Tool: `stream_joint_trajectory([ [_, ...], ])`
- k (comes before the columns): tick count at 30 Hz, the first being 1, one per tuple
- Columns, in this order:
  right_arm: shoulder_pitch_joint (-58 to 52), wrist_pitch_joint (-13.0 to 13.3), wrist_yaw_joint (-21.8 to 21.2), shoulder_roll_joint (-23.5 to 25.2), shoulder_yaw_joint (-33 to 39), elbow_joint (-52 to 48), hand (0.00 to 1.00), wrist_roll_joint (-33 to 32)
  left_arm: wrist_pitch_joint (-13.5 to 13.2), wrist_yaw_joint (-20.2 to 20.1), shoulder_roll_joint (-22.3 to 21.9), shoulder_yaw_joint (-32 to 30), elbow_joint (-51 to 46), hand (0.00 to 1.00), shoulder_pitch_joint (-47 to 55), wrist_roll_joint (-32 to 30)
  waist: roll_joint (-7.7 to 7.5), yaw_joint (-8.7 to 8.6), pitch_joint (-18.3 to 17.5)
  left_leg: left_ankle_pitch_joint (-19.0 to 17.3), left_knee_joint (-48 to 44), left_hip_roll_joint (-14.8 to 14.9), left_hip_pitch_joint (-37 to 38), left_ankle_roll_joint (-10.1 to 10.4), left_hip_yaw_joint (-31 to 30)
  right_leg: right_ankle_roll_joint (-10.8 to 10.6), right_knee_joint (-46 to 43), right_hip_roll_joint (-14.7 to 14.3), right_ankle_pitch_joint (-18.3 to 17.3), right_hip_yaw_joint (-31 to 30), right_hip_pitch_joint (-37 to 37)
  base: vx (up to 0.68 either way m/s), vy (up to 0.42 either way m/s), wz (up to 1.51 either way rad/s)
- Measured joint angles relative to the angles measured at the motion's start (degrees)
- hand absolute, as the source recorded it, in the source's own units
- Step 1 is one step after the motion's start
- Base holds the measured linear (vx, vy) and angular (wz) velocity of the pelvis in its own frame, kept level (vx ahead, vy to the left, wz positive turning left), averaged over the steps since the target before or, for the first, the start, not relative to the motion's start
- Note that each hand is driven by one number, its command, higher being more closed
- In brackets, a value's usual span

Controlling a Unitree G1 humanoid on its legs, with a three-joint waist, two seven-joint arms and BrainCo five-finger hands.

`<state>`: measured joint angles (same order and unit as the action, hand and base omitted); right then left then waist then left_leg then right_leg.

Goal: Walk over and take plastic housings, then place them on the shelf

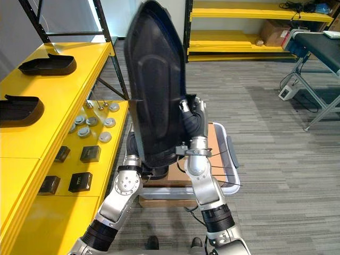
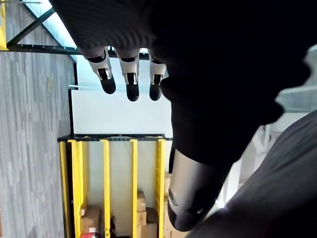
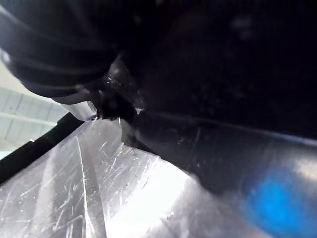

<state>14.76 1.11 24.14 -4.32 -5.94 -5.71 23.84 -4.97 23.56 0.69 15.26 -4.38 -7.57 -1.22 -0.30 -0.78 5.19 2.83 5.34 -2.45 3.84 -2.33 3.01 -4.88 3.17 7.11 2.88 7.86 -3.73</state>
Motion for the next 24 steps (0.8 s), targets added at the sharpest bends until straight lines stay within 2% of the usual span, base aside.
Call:
stream_joint_trajectory([
  [4,0.0,-0.49,1.83,-0.91,5.28,-0.01,1.0,1.14,-0.93,-0.57,0.01,-2.35,-1.21,0.0,1.83,-0.01,-0.01,-0.17,-0.06,0.02,0.0,0.0,0.0,0.02,-0.2,-0.05,0.0,-0.01,-0.04,0.04,-0.06,0.0,0.0,0.0],
  [8,0.0,-1.74,2.01,-2.57,6.75,-0.01,1.0,1.84,-1.71,-1.2,0.01,-2.46,-2.79,0.0,4.51,0.62,-0.04,-0.1,-0.11,0.08,0.01,-0.03,-0.01,0.09,-0.71,-0.24,-0.03,0.02,-0.24,0.4,-0.25,0.0,-0.015,0.05],
  [19,0.05,-3.44,1.98,-2.75,6.38,0.77,1.0,7.31,-2.79,-3.05,-0.11,-1.6,-6.48,0.0,5.34,3.45,-0.05,-0.05,-0.17,0.2,0.02,-0.06,0.0,0.05,-1.51,-0.2,-0.14,0.07,-0.58,1.58,-0.31,-0.01,-0.014,0.04],
  [24,0.64,-4.06,1.93,-2.13,4.03,3.93,1.0,9.55,-2.78,-3.74,-0.33,3.13,-6.48,0.0,5.23,5.82,-0.09,-0.03,-0.31,0.22,0.02,-0.07,-0.02,0.04,-1.55,-0.2,-0.14,0.07,-0.58,1.61,-0.3,0.0,0.0,0.0],
])
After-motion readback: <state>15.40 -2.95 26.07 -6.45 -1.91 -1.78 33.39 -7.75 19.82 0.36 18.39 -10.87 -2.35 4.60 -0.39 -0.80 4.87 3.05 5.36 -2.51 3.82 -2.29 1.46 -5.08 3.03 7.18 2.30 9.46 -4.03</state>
